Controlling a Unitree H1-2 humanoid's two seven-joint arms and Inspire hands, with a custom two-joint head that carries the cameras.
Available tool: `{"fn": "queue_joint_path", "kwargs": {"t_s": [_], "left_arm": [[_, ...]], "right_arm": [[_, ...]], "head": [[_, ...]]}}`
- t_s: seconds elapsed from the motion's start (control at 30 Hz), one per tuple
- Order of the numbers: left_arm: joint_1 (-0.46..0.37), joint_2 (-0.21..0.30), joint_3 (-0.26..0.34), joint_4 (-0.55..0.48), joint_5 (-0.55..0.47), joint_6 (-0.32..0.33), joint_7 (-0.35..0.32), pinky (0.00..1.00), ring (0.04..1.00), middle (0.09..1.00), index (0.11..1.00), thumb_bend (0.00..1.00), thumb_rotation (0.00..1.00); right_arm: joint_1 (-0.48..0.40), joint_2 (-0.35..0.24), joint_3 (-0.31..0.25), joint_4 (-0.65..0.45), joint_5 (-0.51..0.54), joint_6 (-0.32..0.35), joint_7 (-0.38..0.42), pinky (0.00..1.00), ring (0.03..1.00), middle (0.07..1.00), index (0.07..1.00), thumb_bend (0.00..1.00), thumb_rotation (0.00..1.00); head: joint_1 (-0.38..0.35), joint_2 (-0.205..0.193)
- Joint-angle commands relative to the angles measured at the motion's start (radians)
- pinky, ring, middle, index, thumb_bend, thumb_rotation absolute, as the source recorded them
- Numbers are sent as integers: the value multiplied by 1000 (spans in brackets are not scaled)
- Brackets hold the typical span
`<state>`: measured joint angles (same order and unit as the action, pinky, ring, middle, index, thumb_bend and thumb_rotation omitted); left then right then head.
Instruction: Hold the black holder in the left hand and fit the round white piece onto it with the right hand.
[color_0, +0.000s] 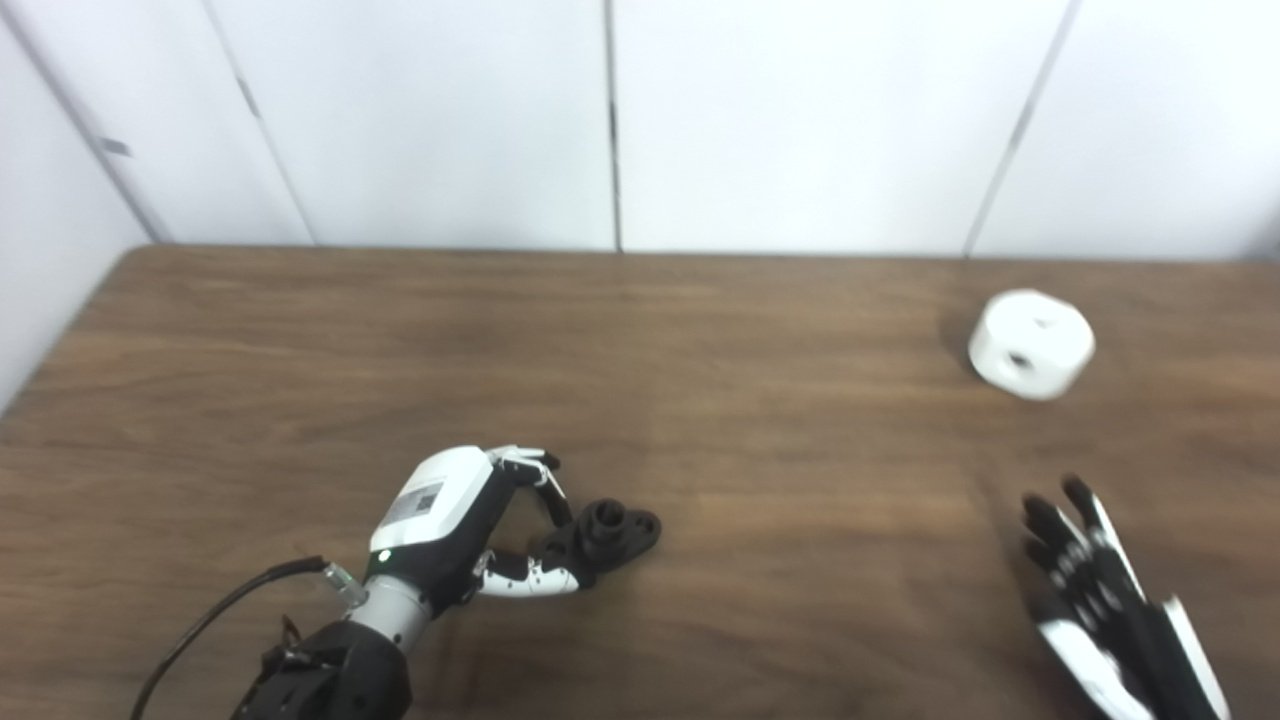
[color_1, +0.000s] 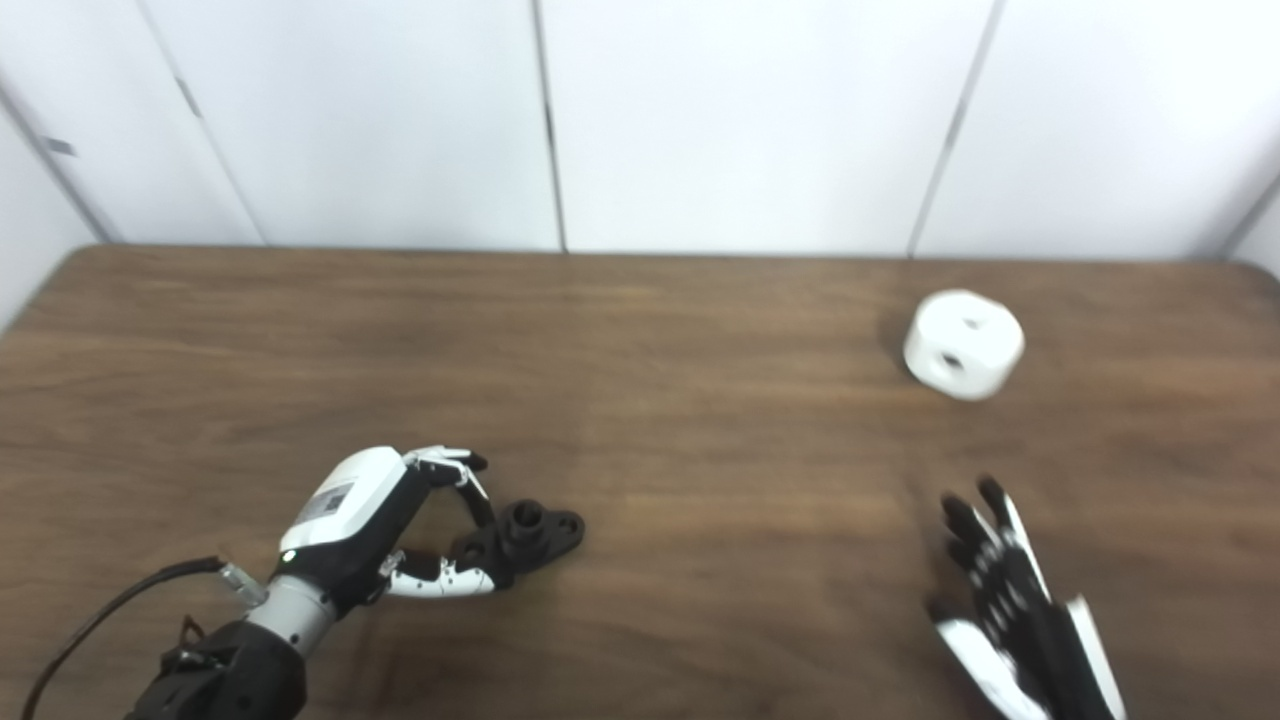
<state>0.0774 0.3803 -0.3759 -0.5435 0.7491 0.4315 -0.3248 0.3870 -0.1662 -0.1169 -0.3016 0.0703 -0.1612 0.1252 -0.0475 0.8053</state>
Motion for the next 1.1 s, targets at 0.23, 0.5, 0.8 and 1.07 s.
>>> {"fn": "queue_joint_path", "kwargs": {"t_s": [0.23, 0.5, 0.8, 1.07], "left_arm": [[60, -2, -123, -27, 56, -68, -100, 810, 900, 835, 487, 517, 59], [54, -31, -144, 7, 181, -145, -65, 856, 896, 821, 489, 517, 60], [78, -82, -139, 114, 235, -253, 34, 886, 889, 802, 488, 521, 57], [89, -91, -131, 158, 275, -304, 85, 875, 888, 802, 488, 521, 59]], "right_arm": [[-22, 22, 14, -79, -29, 46, -25, 940, 936, 912, 983, 488, 495], [-27, 32, 16, -107, -34, 82, -29, 952, 938, 901, 981, 491, 498], [-14, 24, 4, -99, -53, 65, -35, 955, 937, 916, 976, 492, 526], [-21, 28, -19, -117, -78, 97, -57, 905, 925, 898, 937, 561, 567]], "head": [[-29, 48], [-54, 68], [-46, 15], [-85, -16]]}}
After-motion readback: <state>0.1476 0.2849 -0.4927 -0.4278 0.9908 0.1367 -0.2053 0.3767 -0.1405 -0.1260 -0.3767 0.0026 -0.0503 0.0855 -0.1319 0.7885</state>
